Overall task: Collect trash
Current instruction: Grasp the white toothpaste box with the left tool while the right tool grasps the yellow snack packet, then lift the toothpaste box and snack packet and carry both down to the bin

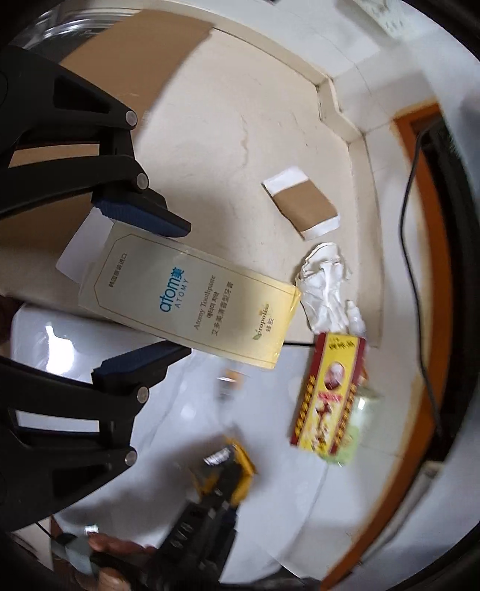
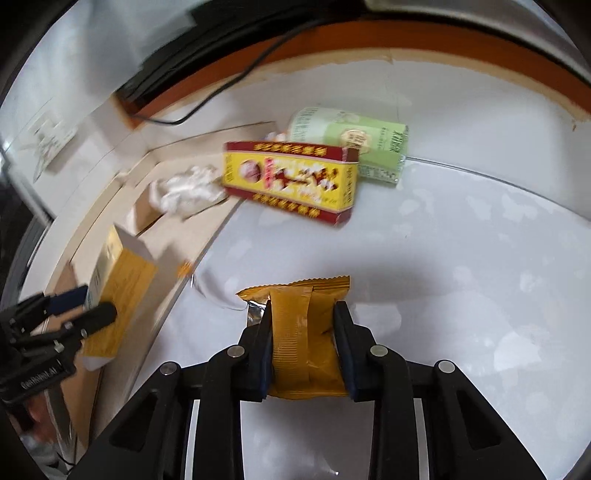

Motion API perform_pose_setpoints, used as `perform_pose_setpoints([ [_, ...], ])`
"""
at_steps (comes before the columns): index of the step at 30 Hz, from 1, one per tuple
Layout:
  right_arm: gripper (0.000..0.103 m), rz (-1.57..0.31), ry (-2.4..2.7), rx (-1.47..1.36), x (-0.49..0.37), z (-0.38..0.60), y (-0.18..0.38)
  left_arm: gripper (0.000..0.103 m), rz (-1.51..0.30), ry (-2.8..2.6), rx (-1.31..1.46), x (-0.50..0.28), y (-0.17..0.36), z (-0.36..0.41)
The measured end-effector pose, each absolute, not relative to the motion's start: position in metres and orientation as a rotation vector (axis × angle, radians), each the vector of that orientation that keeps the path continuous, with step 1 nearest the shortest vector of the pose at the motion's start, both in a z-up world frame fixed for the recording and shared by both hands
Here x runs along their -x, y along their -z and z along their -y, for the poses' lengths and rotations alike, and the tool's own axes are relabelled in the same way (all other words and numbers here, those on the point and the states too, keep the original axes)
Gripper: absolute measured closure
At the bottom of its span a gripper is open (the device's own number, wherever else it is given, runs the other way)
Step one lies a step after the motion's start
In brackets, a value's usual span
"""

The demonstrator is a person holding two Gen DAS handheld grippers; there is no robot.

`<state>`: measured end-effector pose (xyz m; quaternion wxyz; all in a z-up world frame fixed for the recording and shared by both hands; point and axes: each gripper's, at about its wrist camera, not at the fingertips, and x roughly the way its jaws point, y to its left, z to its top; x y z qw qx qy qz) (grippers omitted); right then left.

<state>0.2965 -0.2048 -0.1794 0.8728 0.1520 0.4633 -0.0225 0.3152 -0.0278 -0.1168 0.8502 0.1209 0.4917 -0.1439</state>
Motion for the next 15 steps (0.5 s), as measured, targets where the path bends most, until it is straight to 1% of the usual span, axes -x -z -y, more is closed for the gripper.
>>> perform_pose_setpoints([
  [3, 0.075, -0.956, -0.014, -0.309, -0.278, 0.197, 0.168, 0.049, -1.000, 0.275, -0.211, -0.284, 0.096, 0.026],
  [7, 0.075, -0.915, -0.092, -0.312, -0.239, 0.211, 0.139, 0.050, -0.947, 0.234, -0.180, -0.242, 0.069, 0.023],
  [15, 0.076, -0.842, -0.277, -0.227, -0.174, 0.207, 0.096, 0.050, -0.841, 0.141, -0.131, -0.155, 0.024, 0.025],
])
